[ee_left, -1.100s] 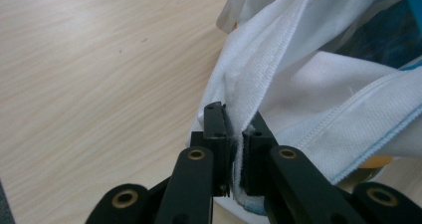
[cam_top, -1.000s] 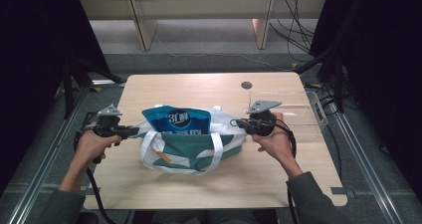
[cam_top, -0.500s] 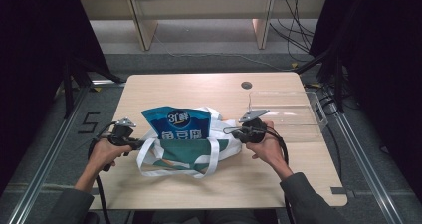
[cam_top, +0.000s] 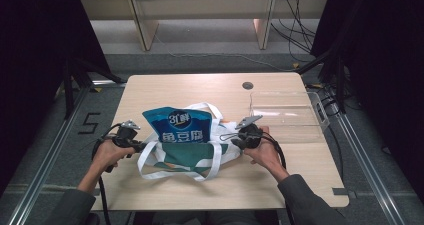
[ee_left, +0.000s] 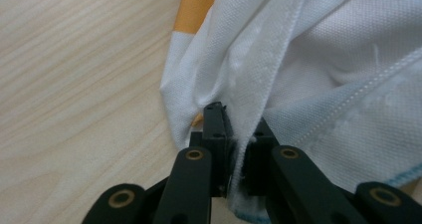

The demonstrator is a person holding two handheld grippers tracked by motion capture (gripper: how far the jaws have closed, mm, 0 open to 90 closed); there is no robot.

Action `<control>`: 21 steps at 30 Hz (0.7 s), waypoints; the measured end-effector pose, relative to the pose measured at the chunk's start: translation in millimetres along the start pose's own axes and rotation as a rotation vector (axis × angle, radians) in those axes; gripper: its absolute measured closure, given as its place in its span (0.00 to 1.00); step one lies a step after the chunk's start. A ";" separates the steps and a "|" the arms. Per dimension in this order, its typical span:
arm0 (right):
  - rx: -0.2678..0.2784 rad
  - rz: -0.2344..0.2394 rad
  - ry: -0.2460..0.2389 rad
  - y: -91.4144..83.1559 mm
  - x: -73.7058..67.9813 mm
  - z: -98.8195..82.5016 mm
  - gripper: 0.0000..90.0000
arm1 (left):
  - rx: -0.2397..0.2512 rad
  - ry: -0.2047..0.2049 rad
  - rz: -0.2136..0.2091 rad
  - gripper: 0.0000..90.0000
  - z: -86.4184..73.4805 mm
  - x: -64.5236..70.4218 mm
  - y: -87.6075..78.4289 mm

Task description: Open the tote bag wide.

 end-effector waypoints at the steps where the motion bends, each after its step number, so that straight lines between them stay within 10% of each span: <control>1: 0.000 0.000 0.000 0.0 0.0 0.0 0.92 | 0.000 0.000 0.000 0.90 0.0 0.0 0.0; 4: 0.068 -0.015 0.005 -23.1 0.0 13.5 0.72 | -0.014 0.021 0.000 0.79 2.6 -1.9 -7.9; 10: 0.193 0.086 -0.053 -66.6 -23.4 40.0 0.69 | 0.003 0.030 -0.027 0.64 9.0 -7.3 -31.0; 21: 0.095 0.245 -0.201 -60.0 -85.0 39.1 0.56 | 0.103 0.085 -0.043 0.62 46.0 -5.7 -59.5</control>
Point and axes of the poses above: each handheld gripper's, and its own axes: y roughly forward along the jaws, z roughly out of its top, x roughly to its right, the point moved 7 cm from there along y, roughly forward along the jaws, and after that the axes turned 14 degrees about y, right-handed, at the moved point
